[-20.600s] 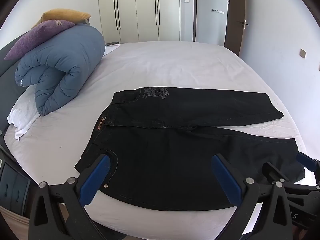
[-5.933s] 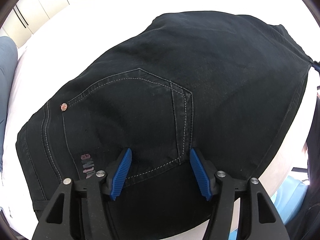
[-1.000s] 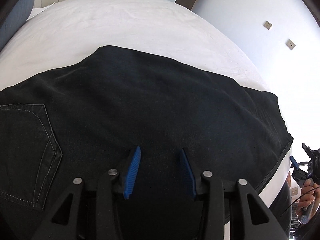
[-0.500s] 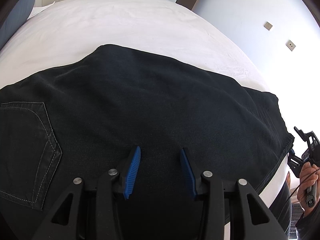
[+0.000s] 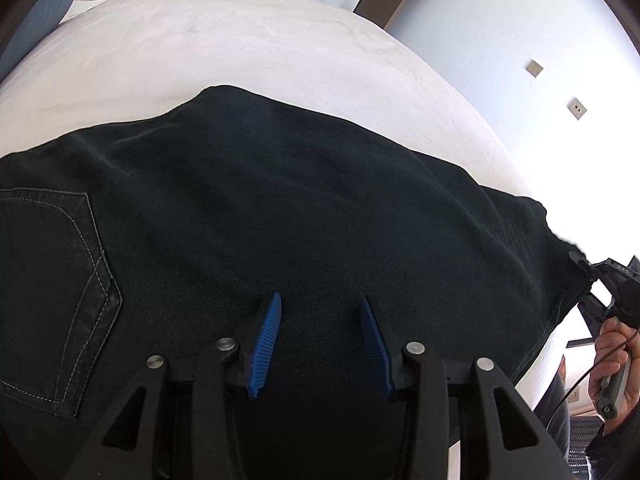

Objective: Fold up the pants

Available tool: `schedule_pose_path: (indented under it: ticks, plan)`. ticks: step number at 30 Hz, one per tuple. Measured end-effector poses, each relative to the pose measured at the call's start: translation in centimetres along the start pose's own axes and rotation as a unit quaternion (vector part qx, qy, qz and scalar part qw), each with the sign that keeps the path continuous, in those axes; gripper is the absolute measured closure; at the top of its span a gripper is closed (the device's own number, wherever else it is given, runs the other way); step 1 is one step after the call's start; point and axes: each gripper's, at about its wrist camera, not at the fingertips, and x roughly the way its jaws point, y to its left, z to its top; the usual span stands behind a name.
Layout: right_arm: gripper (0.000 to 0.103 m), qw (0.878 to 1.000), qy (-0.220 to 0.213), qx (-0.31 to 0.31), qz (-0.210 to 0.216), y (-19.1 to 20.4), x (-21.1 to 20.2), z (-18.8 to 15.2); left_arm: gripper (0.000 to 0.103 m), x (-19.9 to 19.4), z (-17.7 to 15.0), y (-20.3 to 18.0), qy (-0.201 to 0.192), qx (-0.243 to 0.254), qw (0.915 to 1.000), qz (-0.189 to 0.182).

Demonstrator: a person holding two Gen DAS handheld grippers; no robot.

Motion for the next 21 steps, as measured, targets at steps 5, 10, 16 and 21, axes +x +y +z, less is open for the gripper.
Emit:
schedule_pose_path:
  ticks: [5,10,16,21]
  plan:
    - [0.094,0.951,0.042,-0.305,-0.035,11.8,1.9,-8.7,0.059,-0.7,0.1,1.0,-0.004,-0.028,0.9994,-0.02]
    - [0.094,0.848,0.086,-0.506,-0.13,13.2,7.1,-19.3,0.019,-1.8,0.9,0.8,0.003,-0.07,0.9947,-0.075]
    - [0.094,0.825,0.044,-0.544,-0.147,13.1,6.5,-20.2,0.01,-1.0,2.5,-2.4,0.025,-0.091,0.9835,-0.154]
    - [0.094,0.8,0.001,-0.583,-0.144,14.3,4.6,-21.1,0.005,0.7,4.4,-3.3,0.045,-0.126,0.9723,-0.192]
